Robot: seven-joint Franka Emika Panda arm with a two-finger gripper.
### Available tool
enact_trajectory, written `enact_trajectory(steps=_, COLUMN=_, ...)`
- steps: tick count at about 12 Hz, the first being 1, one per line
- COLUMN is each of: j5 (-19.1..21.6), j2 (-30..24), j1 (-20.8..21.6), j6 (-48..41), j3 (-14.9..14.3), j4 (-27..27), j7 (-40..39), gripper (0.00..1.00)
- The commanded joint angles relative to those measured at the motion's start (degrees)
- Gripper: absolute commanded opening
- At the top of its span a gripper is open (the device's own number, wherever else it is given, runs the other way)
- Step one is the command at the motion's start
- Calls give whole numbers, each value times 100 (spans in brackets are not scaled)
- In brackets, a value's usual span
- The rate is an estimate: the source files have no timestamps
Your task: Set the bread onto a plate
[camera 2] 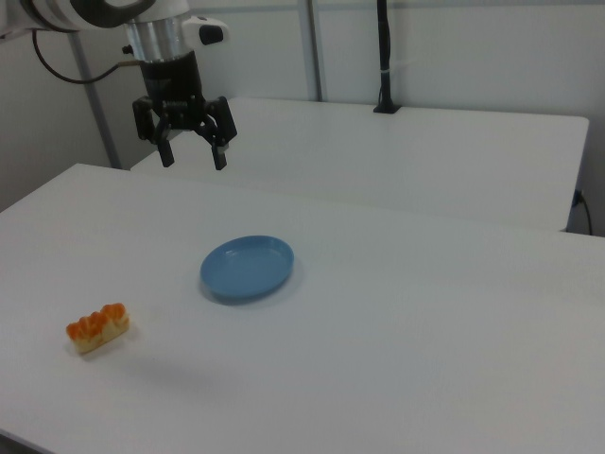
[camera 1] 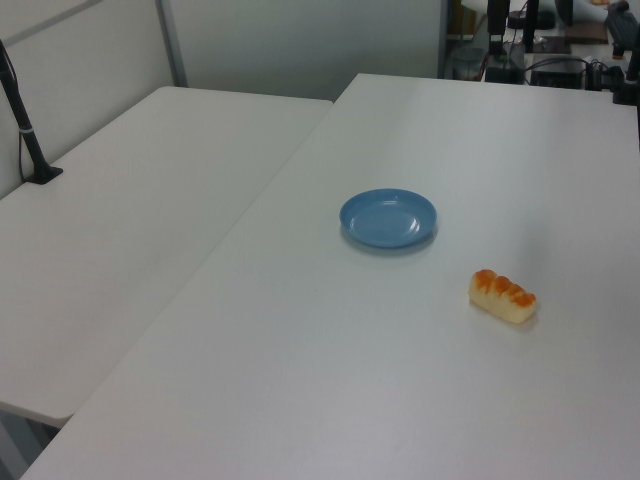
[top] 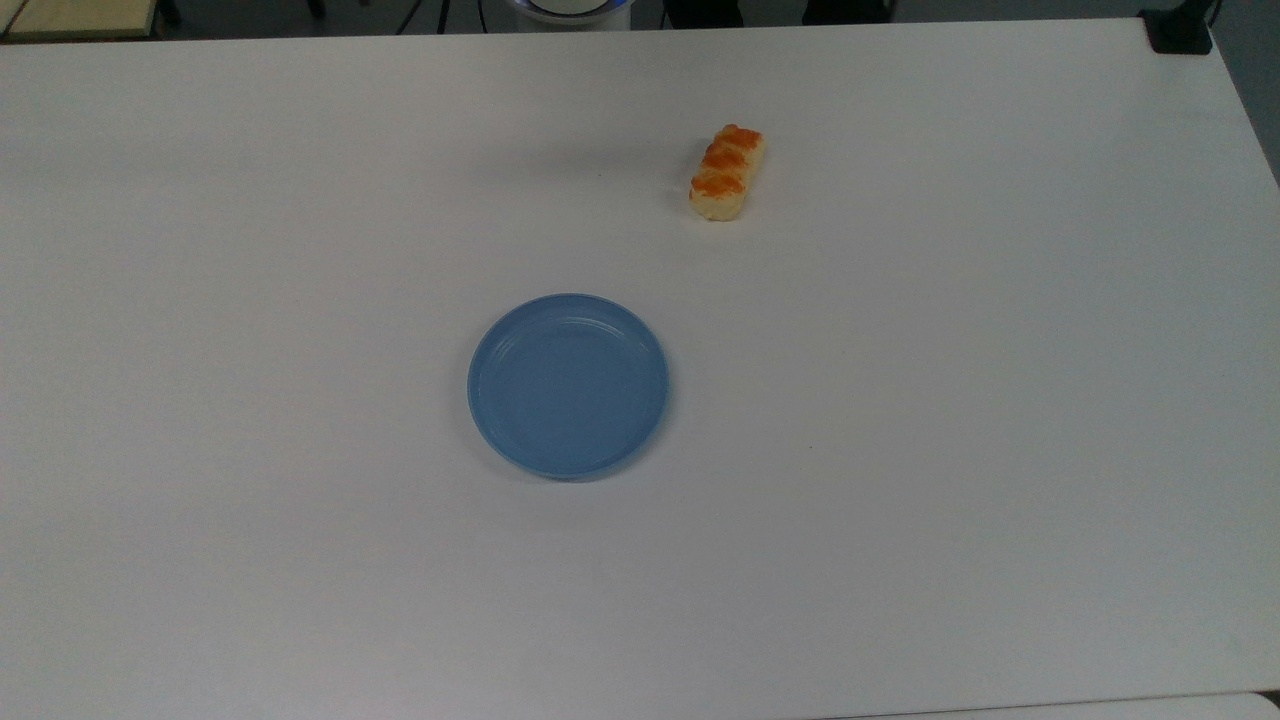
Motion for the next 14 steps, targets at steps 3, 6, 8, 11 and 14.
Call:
enact_trajectory(steps=3, j5=-66, j2=-95, j1=-15, j6=-68, j3=-2, j4=-106, j7=-113, gripper=100)
enact_trajectory(steps=6, j5=-57, j2=-121, j1=-6, j6=-85, j3=-11, j4=-114, j7=-78, gripper=100)
enact_trajectory(steps=8, j5=-48, j2=-139, j1=-6, j6=-112, j3=-11, j4=-114, j7=-17, gripper=100)
enact_trajectory(steps=11, j5=-31, j2=-156, j1=-6, j6=-120, j3=6, j4=-123, j7=403, gripper=100)
enact_trajectory(steps=14, j5=-57, j2=-174, j1=-6, j6=-112, j3=15, j4=-123, j7=897, gripper=100)
